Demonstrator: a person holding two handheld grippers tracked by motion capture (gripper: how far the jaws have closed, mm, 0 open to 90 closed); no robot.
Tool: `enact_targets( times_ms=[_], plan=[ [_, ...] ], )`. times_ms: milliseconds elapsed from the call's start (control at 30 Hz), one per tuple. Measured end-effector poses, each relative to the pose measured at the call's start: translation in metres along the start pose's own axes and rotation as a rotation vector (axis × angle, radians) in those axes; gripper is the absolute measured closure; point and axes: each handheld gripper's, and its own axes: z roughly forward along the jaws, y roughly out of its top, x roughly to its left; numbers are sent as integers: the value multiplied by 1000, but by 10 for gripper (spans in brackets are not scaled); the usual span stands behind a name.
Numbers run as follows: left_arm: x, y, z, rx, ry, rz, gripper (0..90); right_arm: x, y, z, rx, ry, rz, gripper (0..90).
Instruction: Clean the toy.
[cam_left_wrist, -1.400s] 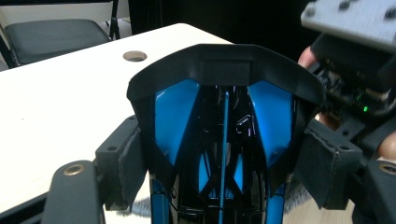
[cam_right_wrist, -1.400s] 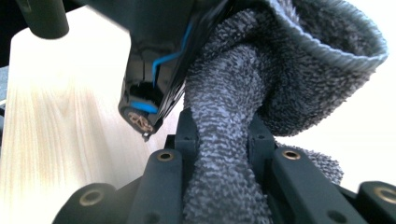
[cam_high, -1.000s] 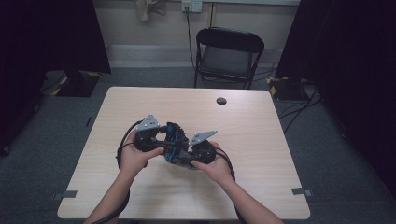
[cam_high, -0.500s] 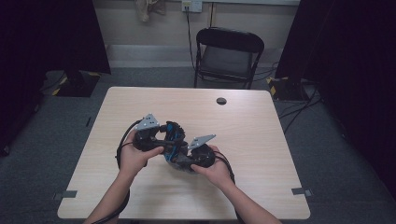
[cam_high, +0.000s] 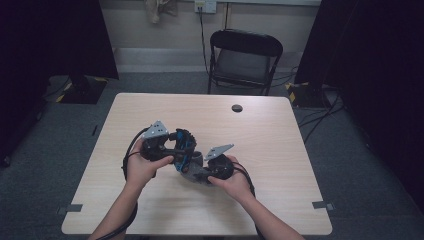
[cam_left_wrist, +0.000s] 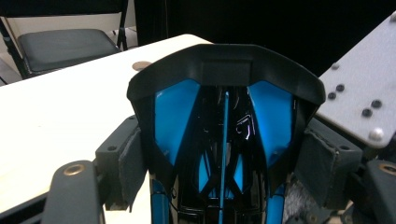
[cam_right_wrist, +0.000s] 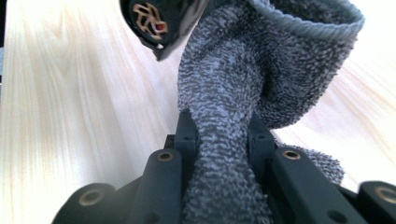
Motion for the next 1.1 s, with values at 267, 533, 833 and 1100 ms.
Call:
enact_targets(
  times_ms=[267, 533, 833, 1100],
  plan=[
    [4, -2, 0, 0, 12, -11, 254, -13, -4, -18, -16, -30, 31, 729],
    [-2, 4, 2, -14, -18, -5, 254, -14, -1, -15, -24, -29, 32, 729],
    [5, -2, 2, -2, 17, -11, 254, -1, 2, -5, -16, 27, -4, 729],
    [13, -5, 0, 26, 37, -12, 254, -21, -2, -24, -47, -27, 44, 729]
  ],
)
